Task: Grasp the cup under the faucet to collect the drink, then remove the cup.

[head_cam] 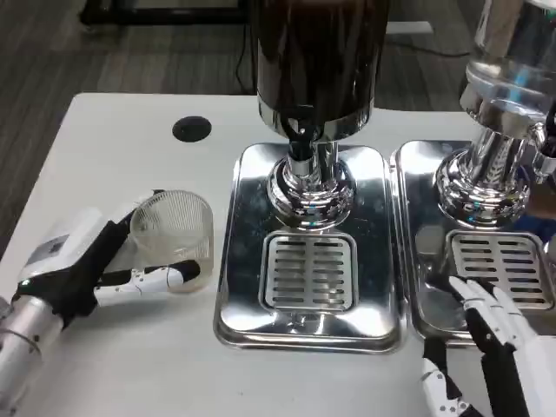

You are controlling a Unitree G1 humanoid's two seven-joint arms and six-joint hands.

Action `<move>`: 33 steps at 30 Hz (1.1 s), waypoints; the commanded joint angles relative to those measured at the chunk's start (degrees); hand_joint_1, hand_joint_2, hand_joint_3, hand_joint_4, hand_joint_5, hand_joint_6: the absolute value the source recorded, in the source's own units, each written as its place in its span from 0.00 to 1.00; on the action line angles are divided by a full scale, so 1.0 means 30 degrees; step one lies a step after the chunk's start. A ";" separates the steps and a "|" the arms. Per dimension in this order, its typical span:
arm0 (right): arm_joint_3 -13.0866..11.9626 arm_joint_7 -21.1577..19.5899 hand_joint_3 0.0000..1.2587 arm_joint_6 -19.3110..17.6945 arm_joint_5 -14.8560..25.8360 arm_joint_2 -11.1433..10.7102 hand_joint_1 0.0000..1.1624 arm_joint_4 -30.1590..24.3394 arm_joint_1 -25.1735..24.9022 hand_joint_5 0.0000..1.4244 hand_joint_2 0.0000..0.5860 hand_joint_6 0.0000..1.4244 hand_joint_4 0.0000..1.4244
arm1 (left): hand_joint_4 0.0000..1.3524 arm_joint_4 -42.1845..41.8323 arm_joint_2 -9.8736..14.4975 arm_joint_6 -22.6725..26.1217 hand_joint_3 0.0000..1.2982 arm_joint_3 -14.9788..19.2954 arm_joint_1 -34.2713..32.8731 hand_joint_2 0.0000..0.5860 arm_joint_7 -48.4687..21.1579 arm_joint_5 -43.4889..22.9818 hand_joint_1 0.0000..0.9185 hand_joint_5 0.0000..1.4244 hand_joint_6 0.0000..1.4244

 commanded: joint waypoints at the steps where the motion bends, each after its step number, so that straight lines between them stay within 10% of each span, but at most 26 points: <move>1: -0.0078 0.0252 0.17 -0.0292 0.0403 0.0020 0.36 -0.0122 0.0136 0.08 0.88 0.17 0.12 | 0.07 0.0491 -0.0363 -0.0081 0.08 -0.0301 -0.0539 0.08 0.0360 0.0119 0.18 0.17 0.20; 33: -0.0547 0.0684 0.17 -0.1305 0.2287 0.0122 0.35 0.0473 -0.0051 0.11 0.87 0.21 0.13 | 0.33 0.2514 -0.1190 -0.2772 0.31 -0.0411 -0.1047 0.37 0.4668 0.0216 0.10 0.46 0.56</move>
